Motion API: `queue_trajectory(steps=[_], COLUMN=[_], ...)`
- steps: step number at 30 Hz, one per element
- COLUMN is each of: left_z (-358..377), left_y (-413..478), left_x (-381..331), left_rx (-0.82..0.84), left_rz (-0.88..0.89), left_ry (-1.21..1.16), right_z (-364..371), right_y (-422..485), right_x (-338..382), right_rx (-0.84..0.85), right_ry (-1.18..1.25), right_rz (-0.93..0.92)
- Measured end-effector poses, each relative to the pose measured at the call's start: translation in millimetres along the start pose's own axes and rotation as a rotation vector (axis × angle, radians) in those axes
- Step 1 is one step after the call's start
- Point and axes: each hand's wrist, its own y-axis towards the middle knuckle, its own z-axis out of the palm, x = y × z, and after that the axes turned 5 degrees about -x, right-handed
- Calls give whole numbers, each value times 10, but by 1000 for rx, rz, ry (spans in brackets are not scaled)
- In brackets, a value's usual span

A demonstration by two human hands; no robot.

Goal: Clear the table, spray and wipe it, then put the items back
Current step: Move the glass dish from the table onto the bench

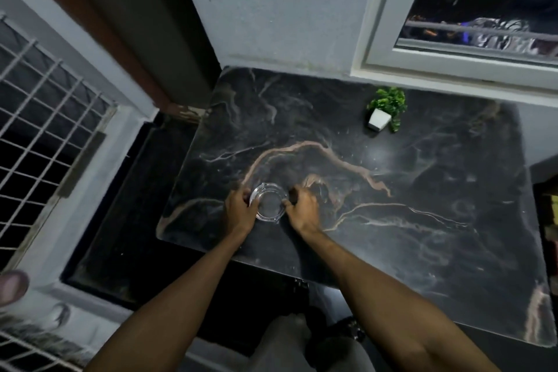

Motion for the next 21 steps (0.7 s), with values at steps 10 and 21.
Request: queue_trajectory(steps=[10,21], left_z=[247,1882], left_y=[-53,-1283], left_x=[-279,-2233], left_rx=[6,294], left_rz=[76,401], left_ry=[-1,-34], right_z=[-266,-2712], right_y=[77,-186], right_x=[-120,-1643], right_rx=[-68,-489], right_ry=[74,212], right_rz=[57,205])
